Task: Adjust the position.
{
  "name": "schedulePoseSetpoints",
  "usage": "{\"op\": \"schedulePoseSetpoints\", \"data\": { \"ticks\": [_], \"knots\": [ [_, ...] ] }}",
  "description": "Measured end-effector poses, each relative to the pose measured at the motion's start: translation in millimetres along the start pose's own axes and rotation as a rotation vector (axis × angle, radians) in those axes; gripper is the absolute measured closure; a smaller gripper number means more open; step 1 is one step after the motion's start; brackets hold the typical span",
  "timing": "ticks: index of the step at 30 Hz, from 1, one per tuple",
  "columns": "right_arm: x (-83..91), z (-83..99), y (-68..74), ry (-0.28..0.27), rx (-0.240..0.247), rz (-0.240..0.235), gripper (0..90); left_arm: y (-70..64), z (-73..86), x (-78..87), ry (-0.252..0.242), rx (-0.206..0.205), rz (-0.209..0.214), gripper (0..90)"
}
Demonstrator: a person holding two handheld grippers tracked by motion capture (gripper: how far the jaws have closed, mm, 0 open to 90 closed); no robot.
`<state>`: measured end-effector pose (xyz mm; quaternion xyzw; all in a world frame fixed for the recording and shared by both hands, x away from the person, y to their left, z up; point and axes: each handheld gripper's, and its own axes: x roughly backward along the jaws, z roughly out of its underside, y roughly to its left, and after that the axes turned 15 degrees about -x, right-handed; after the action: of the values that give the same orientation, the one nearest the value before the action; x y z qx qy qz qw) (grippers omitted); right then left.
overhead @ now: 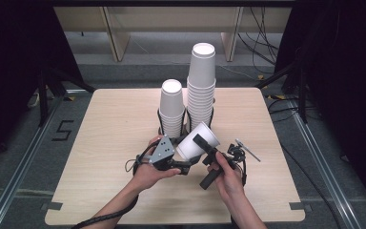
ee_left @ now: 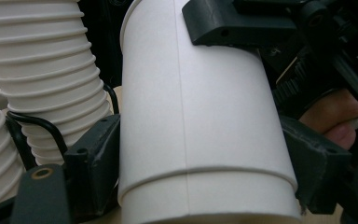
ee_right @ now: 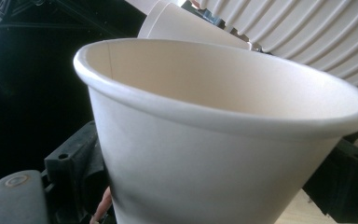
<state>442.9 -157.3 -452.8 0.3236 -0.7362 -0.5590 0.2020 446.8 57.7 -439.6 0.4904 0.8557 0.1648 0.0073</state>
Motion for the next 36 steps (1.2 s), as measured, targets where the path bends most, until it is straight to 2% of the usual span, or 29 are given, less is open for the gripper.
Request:
{"op": "schedulePoseSetpoints", "data": {
  "ticks": [1, 3, 8, 12, 22, 26, 27, 29, 30, 31, 33, 34, 36],
  "knots": [
    [0.0, -0.1, 0.1, 0.000, 0.001, 0.000, 13.2, -0.8, 0.1, -0.2, 0.000, 0.010, 0.004, 21.0],
    [0.0, -0.6, 0.5, 0.006, 0.008, 0.006, 13.1, 0.2, 0.4, -0.5, -0.002, -0.005, -0.003, 21.0],
    [-1.6, -1.5, -0.2, 0.002, 0.024, 0.013, 11.9, -0.1, 0.9, -1.2, 0.008, 0.005, 0.000, 21.4],
    [-2.5, -3.0, -0.3, 0.000, 0.028, 0.019, 11.7, 0.3, 0.9, -1.7, 0.006, -0.003, 0.000, 21.4],
    [-0.4, -3.7, 1.5, -0.009, 0.037, 0.020, 15.4, 0.1, 1.0, -2.5, 0.015, -0.003, 0.007, 20.7],
    [-0.7, -4.5, 2.0, -0.015, 0.068, 0.016, 16.4, 0.0, 0.4, -2.2, 0.018, 0.001, 0.006, 20.4],
    [-0.6, -4.4, 2.5, -0.015, 0.073, 0.017, 16.5, 1.5, 0.1, -2.9, 0.011, -0.017, 0.003, 20.3],
    [-0.4, -4.7, 3.1, -0.012, 0.080, 0.013, 16.8, 2.2, 0.1, -3.3, 0.011, -0.021, 0.002, 20.2],
    [0.0, -4.6, 3.9, -0.013, 0.084, 0.019, 16.9, 0.7, 0.7, -3.8, 0.008, 0.004, 0.008, 20.1],
    [0.0, -5.0, 4.0, -0.009, 0.088, 0.011, 17.1, 0.9, -0.1, -2.8, 0.023, 0.000, 0.009, 20.0],
    [0.1, -5.4, 4.3, -0.009, 0.099, 0.008, 17.2, 1.0, -0.5, -3.1, 0.021, 0.001, 0.010, 19.9],
    [0.5, -5.4, 5.2, -0.010, 0.098, 0.014, 17.2, 3.0, -0.8, -3.4, 0.013, -0.022, 0.005, 19.8],
    [0.7, -5.4, 6.5, -0.010, 0.103, 0.018, 17.3, 2.8, -0.5, -3.5, 0.018, -0.019, 0.009, 19.8]
  ]
}}
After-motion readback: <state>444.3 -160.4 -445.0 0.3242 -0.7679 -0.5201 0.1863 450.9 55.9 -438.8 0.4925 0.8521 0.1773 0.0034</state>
